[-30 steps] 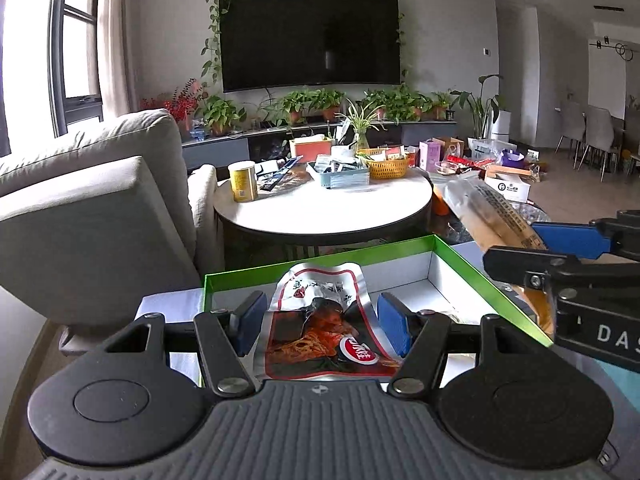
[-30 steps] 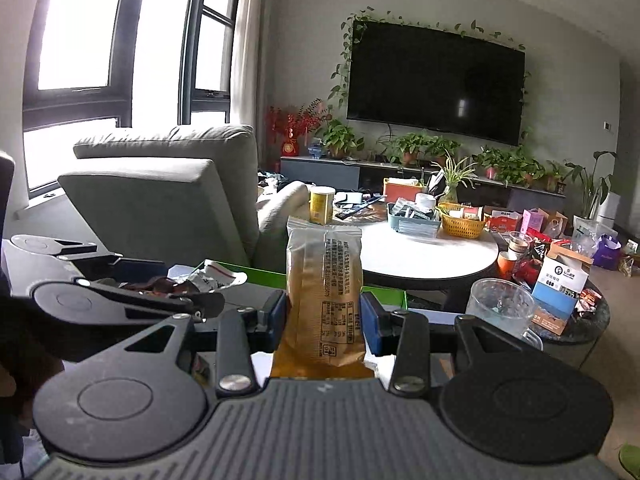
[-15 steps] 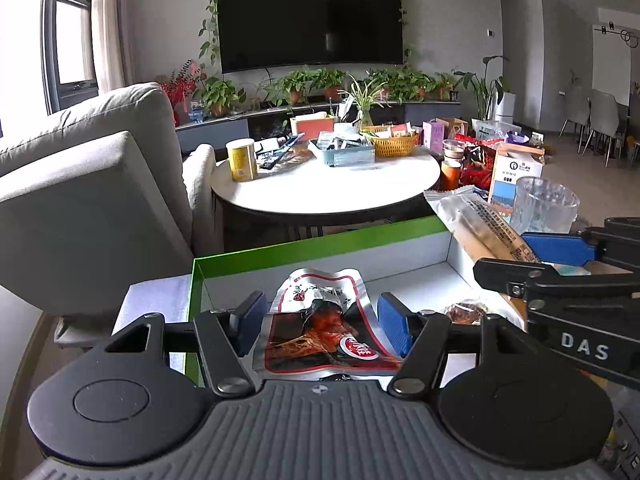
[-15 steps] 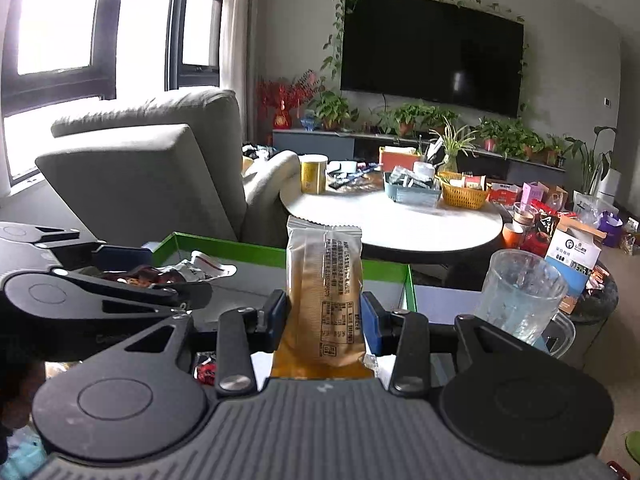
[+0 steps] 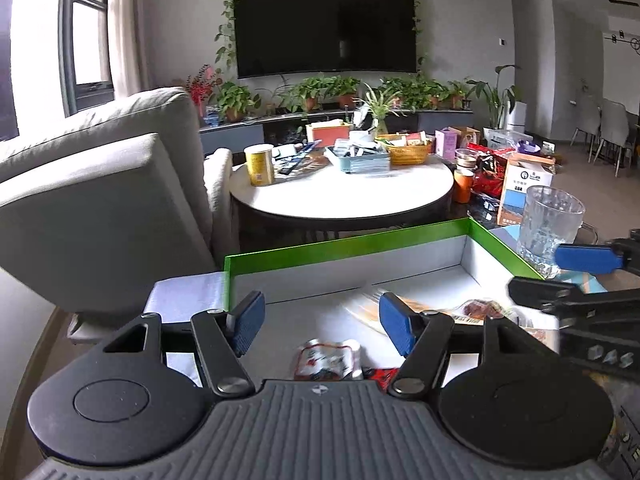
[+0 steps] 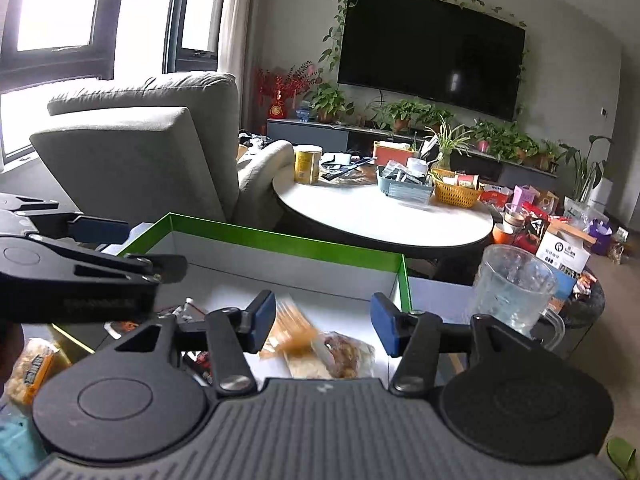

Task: Organize snacks
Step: 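Open both grippers to drop the bar and pouch into the green box, then move both grippers back down to the snacks on the cloth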

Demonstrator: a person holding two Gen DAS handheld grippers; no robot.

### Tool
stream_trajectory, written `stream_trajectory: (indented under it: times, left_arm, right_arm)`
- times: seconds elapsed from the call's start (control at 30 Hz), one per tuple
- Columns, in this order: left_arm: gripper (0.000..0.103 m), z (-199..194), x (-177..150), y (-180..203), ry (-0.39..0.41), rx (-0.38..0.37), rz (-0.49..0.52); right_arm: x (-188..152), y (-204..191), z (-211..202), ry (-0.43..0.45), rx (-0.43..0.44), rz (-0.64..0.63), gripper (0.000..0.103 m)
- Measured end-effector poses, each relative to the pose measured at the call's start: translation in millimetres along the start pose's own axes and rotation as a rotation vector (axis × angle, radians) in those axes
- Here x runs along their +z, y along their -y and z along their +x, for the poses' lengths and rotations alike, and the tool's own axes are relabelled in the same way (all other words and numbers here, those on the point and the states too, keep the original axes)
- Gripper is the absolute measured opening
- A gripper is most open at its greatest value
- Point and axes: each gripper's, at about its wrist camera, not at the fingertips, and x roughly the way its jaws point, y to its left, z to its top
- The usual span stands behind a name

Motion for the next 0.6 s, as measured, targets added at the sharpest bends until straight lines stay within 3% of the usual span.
stream_trajectory:
  times: [0.27, 0.43, 0.6]
  left_arm:
    - [0.064, -44.0, -24.0, -43.1, -0.023, 0.092, -0.064]
    - [0.066, -54.1, -52.4, -61.8, -0.12, 0.091, -0.156]
    - [0.066, -49.9, -74.5, -51.8, -0.212, 0.122, -0.135]
  right_arm:
    - [-21.7, 9.3, -34.3, -0.017, 0.021, 0.041, 0.053]
    - [-44.9, 30.7, -43.9, -0.09, -0.025, 0.122, 0.053]
    - [-58.7, 41.9, -45.7, -0.162, -0.038, 0.217, 0.053]
